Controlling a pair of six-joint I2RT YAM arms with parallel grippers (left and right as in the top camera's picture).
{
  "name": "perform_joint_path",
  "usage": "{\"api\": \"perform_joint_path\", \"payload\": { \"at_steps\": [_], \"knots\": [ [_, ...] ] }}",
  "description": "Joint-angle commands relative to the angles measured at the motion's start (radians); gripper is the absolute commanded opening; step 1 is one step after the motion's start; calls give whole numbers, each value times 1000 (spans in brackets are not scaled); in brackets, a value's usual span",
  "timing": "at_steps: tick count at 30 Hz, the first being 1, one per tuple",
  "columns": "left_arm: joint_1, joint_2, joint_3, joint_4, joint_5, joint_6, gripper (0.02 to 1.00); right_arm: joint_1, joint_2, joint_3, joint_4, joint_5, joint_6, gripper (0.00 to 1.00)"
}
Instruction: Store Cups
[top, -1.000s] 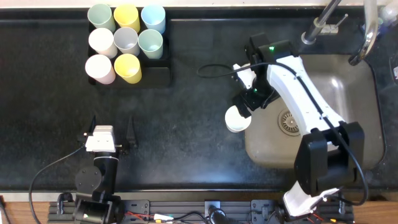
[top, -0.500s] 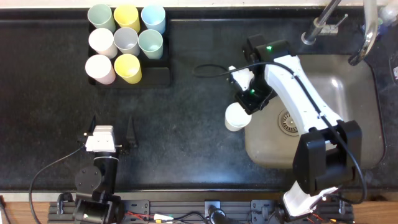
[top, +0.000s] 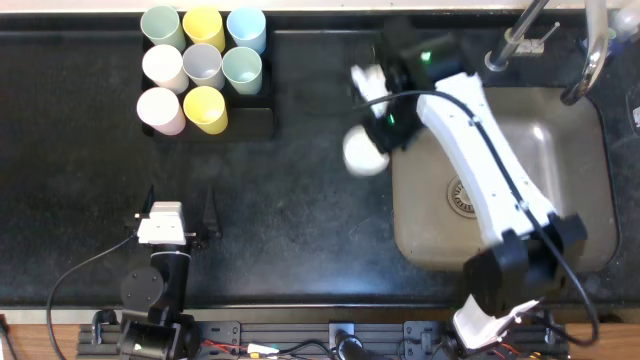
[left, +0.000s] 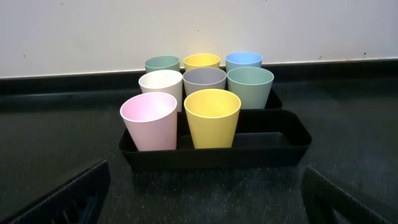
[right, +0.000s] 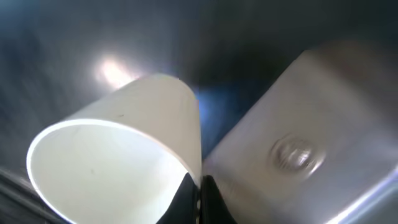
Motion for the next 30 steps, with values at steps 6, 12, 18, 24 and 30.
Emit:
{"api": "perform_joint_path", "payload": {
  "at_steps": [6, 12, 18, 24, 30],
  "knots": [
    [8, -9, -5, 2, 10, 15, 998, 203, 273, 650, -47, 84, 74, 45],
    [8, -9, -5, 2, 10, 15, 998, 269, 394, 746, 19, 91, 82, 42],
    [8, -9, -5, 2, 10, 15, 998, 291, 444, 745, 98, 111, 90, 42],
    [8, -9, -5, 2, 10, 15, 998, 295, 484, 743, 88, 103, 106, 47],
    [8, -9, -5, 2, 10, 15, 998, 302, 534, 743, 73, 54, 108, 45]
  ]
}}
